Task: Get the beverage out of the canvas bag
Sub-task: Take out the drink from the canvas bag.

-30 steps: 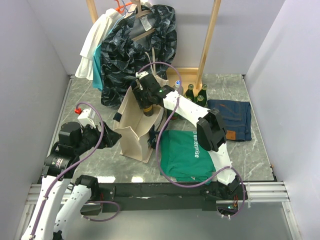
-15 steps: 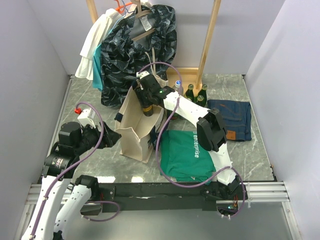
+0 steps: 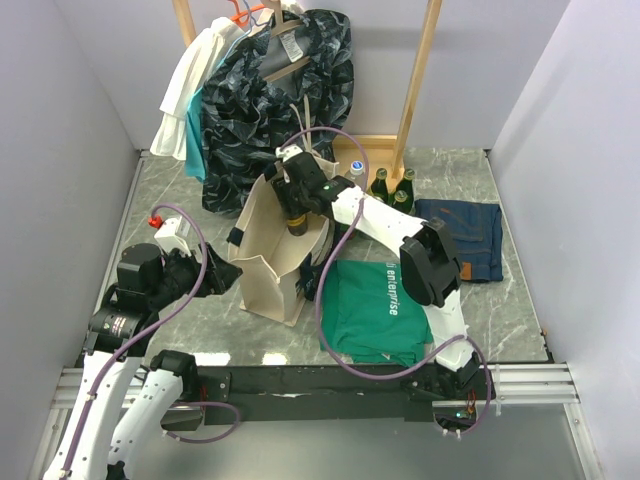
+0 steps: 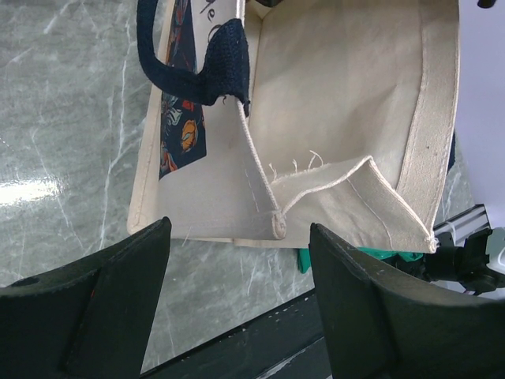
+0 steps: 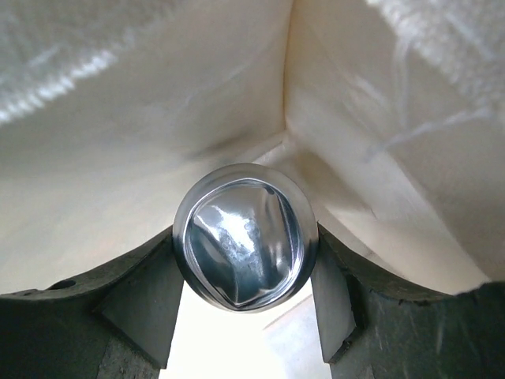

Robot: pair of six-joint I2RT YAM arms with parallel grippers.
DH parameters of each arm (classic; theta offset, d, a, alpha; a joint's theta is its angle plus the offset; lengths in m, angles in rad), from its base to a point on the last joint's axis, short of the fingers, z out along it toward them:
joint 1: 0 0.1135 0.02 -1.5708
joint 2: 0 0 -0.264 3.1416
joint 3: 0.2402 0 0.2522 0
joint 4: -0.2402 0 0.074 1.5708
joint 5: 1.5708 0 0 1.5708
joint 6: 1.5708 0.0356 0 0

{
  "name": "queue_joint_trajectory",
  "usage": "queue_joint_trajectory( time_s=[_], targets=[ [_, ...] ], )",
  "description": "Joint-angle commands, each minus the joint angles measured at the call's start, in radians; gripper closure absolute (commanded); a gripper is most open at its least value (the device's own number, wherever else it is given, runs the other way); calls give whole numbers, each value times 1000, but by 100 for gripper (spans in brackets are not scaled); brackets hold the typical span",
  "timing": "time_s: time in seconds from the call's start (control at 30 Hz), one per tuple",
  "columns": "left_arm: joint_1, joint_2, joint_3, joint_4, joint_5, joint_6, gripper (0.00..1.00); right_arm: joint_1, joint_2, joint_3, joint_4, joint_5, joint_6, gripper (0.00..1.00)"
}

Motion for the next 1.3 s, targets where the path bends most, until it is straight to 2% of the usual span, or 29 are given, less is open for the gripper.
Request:
queue_joint_trajectory(
  time_s=[0.0,0.2,0.73,1.03,1.27],
  targets=[
    [7,-3,-1,10,12,-2,24,6,-125,-21,55,-18,-29,100],
    [7,-6,-1,10,12,0,24,15,-129,-17,47,-11,-43,100],
    [10,-5,-1,11,19,2,23,41,-227,-127,144,-24,-75,100],
    [11,-6,-1,11,21,3,24,47,-295,-178,195,22,-72,100],
    [13,-8,-1,10,19,2,24,49,-323,-152,184,62,-64,100]
  ],
)
